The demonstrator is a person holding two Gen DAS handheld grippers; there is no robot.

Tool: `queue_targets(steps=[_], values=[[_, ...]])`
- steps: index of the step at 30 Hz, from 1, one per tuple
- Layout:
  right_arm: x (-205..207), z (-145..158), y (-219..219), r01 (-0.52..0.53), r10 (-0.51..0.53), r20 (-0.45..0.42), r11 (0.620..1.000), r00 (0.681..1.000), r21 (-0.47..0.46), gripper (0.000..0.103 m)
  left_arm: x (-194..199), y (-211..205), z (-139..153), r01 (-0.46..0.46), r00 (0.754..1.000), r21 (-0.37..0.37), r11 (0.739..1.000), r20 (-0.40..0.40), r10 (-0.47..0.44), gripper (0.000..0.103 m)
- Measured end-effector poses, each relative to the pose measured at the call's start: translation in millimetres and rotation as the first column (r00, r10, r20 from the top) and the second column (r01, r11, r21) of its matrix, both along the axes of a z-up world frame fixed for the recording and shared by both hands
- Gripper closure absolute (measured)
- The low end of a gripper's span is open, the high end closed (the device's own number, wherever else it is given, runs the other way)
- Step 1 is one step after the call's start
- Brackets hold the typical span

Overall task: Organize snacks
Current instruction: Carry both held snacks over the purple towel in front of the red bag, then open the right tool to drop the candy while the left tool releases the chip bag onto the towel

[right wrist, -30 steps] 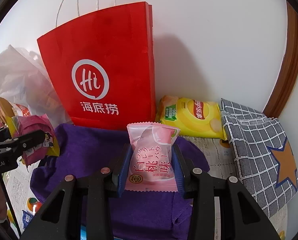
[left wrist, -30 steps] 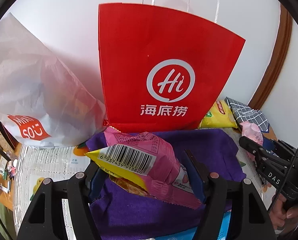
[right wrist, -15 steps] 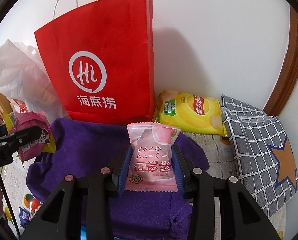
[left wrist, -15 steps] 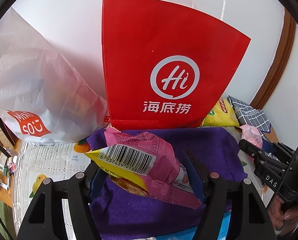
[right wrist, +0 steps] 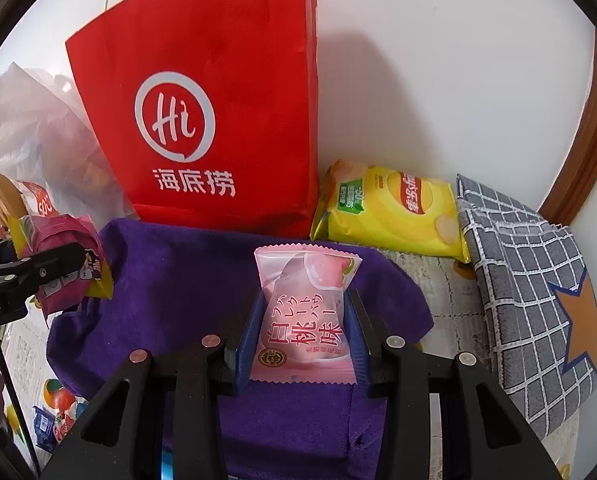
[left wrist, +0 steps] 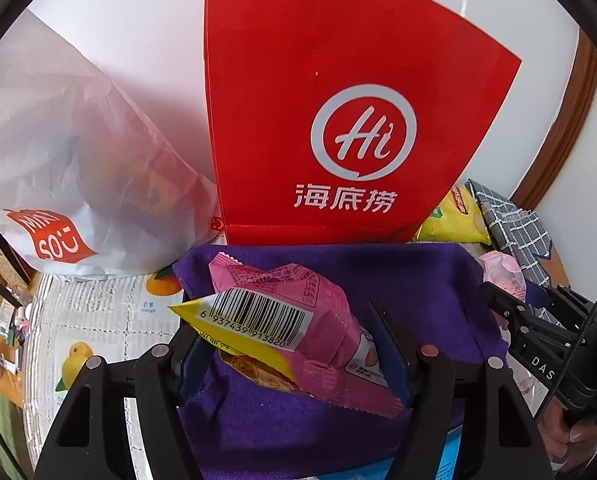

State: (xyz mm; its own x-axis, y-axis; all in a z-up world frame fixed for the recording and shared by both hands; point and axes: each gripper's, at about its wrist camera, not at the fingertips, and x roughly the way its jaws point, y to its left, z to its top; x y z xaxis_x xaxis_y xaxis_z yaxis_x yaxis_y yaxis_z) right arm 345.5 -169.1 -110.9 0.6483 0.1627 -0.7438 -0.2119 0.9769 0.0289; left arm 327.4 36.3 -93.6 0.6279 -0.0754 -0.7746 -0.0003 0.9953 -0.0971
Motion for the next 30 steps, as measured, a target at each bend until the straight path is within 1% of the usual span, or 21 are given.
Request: queue_targets(steps=[10,17,25,30], values=[[7,-16,3,-0.013,0.012,-0.05,1.0,0.999,-0.015,0.063,8,-5,-18,0.014,0.999,0.006,1.0,-0.052,-0.013,0.034],[13,-29,7,-0.023,0.02,-0.093,0.999,0.995,-0.032,0.063,13,-10,-30,0.022,0.995,0.027,0.999,-0.1,-0.019,0.033],[19,-43,9,-0.028,0.02,-0.14,0.998,0.99,-0.054,0.063,19,-9,-40,0.011,0.988,0.055,0.998,-0.152,-0.002,0.033],[20,-49,12,-0.038,0.026,-0.167,0.997,0.986,-0.067,0.063,22,-12,-46,0.017,0.984,0.059,0.998,-0.177,-0.006,0.033]])
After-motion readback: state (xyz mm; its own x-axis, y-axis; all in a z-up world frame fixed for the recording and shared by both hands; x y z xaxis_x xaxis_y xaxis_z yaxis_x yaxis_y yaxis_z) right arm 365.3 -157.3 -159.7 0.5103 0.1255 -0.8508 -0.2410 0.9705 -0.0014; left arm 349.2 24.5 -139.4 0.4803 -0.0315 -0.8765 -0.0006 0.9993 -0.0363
